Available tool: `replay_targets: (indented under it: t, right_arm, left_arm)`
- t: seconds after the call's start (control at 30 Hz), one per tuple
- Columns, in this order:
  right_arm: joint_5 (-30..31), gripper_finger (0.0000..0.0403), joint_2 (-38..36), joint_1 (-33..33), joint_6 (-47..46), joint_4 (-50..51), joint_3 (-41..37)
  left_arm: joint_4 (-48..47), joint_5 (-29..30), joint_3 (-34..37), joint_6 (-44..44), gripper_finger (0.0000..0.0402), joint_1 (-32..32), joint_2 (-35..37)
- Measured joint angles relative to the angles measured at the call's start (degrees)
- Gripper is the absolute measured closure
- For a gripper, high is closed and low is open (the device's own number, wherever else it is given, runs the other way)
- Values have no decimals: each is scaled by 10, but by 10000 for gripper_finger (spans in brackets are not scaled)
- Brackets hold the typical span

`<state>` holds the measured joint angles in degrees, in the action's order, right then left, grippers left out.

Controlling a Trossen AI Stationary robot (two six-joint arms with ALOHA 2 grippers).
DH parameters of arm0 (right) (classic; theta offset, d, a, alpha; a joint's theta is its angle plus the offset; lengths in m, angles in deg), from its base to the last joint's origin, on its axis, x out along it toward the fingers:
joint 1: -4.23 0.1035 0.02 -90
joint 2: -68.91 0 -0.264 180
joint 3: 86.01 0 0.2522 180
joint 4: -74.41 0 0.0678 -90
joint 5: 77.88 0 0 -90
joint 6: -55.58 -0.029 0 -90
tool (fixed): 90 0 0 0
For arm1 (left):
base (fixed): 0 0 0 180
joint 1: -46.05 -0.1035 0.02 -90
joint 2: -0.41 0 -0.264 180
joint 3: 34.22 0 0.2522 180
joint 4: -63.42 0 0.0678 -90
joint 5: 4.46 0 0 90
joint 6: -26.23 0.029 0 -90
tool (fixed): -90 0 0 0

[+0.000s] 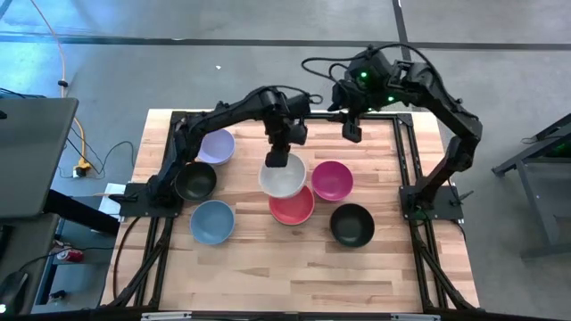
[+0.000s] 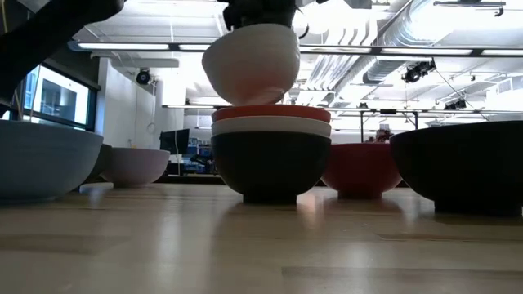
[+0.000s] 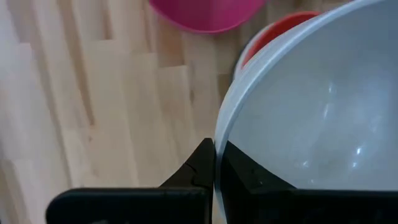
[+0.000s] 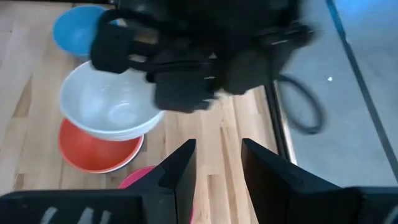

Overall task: Nest bowls inside each other
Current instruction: Stack the white bowl on top of the orange bowl

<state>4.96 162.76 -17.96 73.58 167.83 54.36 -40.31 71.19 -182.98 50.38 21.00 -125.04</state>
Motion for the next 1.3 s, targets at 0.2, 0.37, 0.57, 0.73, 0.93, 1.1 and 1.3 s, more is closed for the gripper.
replay_targets:
  t: [0.2,0.37,0.57,0.73,0.93,1.1,1.3]
  right_arm:
    - [2,284,-17,-7,-1,0,0]
    - [6,284,-26,-7,0,0,0]
    - [10,284,-29,-15,1,5,0]
    - [11,284,-35,-35,2,-2,0]
    - [35,284,-44,-68,-5,-23,0]
    - [76,284,-49,-87,-30,-28,0]
    - [76,284,-51,-93,-29,-27,0]
  left_arm:
    - [1,17,0,-15,401,35,0]
    - [0,38,1,-18,401,58,4]
    - [-1,48,0,-36,401,66,49]
    - [1,69,0,-60,401,79,88]
    - [1,75,0,-70,401,101,86]
    - [4,72,0,-65,401,101,61]
    - [20,61,0,-55,401,94,49]
